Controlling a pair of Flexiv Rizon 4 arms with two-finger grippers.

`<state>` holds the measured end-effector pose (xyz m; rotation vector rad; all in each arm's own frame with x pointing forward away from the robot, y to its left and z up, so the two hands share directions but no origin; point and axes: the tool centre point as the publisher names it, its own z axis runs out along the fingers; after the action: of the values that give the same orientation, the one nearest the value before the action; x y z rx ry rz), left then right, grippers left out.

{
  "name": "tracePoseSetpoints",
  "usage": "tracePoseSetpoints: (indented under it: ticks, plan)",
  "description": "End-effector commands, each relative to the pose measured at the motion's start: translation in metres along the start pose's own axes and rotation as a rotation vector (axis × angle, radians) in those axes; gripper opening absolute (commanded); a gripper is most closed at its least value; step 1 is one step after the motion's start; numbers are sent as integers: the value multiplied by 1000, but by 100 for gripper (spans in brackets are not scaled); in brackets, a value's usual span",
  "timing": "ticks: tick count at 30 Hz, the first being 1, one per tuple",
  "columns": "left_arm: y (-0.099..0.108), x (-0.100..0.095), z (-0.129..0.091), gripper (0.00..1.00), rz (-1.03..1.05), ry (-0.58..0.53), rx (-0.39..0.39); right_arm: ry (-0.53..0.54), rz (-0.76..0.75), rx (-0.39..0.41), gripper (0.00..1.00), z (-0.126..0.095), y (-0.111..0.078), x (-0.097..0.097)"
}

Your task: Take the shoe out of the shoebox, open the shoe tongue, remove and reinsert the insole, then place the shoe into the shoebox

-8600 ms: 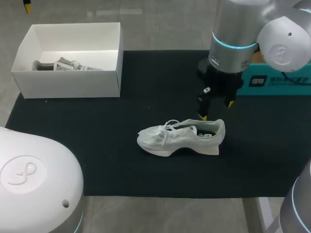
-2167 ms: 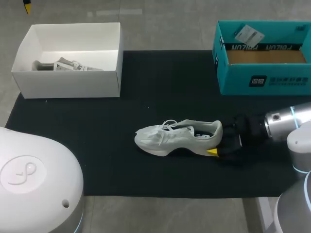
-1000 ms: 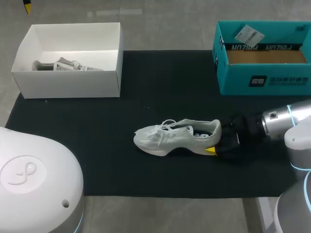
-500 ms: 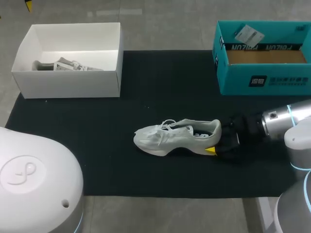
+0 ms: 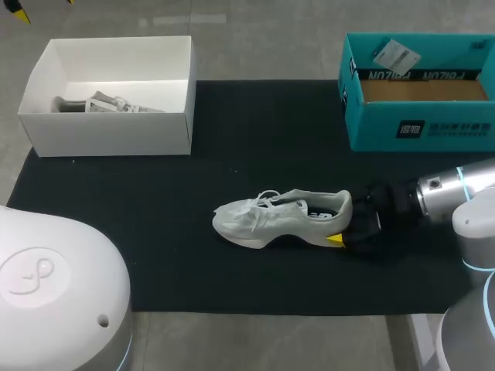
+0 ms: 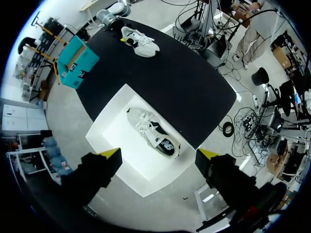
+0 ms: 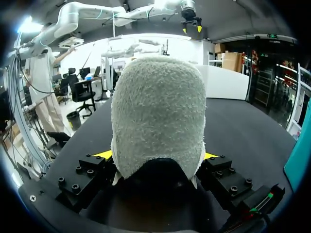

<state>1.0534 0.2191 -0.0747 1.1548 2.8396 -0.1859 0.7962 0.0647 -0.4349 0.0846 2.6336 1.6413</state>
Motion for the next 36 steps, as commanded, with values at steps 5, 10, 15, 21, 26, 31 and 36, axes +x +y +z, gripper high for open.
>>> tracePoseSetpoints:
  ticks: [5,10,15,21,26,31,36]
  plan:
    - [-36,-14,-7,100,-631,-25,92,-2,0,3,0,5,-1,0]
    - [-65,-24,1,100,-829,-17,57,-2,0,3,0,5,-1,0]
    - [-97,-21,12,100,-1009,-116,106,-2,0,3,0,5,-1,0]
    - [-108,-31,19,100,-926,-99,146,-2,0,3,0,5,-1,0]
    - [-108,-31,19,100,-926,-99,146,-2,0,3,0,5,-1,0]
    - [-108,-31,19,100,-926,-99,146,-2,0,3,0,5,-1,0]
    - [-108,-31,19,100,-926,-99,146,-2,0,3,0,5,-1,0]
